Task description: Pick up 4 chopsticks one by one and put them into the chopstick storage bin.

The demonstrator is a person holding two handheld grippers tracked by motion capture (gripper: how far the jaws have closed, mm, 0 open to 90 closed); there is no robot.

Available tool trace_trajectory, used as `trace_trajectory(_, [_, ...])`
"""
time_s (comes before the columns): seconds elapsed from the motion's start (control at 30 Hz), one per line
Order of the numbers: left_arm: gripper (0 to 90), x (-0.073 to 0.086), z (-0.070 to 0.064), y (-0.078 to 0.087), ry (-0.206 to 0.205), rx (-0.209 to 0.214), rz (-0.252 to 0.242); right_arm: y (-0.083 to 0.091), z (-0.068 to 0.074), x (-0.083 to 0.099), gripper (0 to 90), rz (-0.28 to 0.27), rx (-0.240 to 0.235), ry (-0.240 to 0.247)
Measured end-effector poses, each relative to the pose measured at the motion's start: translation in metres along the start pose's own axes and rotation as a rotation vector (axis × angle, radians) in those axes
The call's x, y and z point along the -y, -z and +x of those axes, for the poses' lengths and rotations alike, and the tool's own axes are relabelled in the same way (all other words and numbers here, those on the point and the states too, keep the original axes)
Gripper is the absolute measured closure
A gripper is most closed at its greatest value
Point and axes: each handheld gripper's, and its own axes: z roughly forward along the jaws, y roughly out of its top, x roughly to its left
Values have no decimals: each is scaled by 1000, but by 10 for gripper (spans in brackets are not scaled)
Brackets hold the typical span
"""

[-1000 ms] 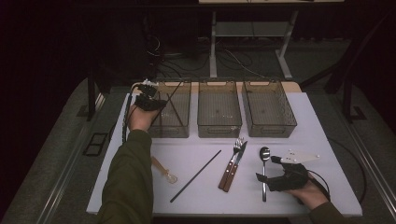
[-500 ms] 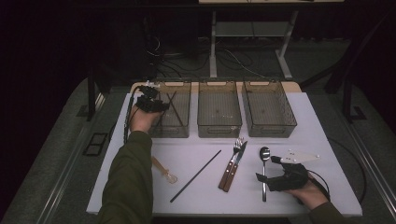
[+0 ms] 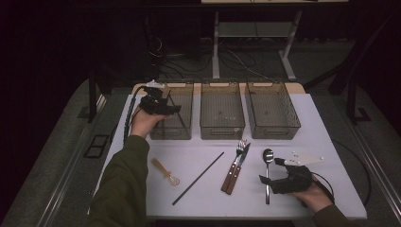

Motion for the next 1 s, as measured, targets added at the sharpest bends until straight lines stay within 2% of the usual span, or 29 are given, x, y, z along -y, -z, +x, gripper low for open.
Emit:
trace_trajectory(0.1, [256,0,-10,6,-6,15,-4,0,0,0,89,2,0,-1])
trace_trajectory(0.2, [229,1,-22,11,-37,40,-21,0,0,0,88,3,4,-4])
trace_trajectory(0.27, [212,3,-31,14,-41,53,-29,0,0,0,88,4,7,-2])
trace_trajectory(0.4, [173,9,-46,22,-76,75,-21,0,1,0,89,1,8,2])
trace_trajectory(0.6, [140,27,-66,33,-101,100,-36,2,0,-1,89,-6,7,5])
trace_trajectory(0.83, [84,52,-87,41,-85,112,-99,2,1,-1,89,-5,0,6])
trace_trajectory(0.93, [40,63,-97,38,-99,118,-70,2,1,-1,89,-4,2,2])
trace_trajectory(1.0, [12,71,-102,37,-101,122,-68,2,1,-1,88,-6,4,2])
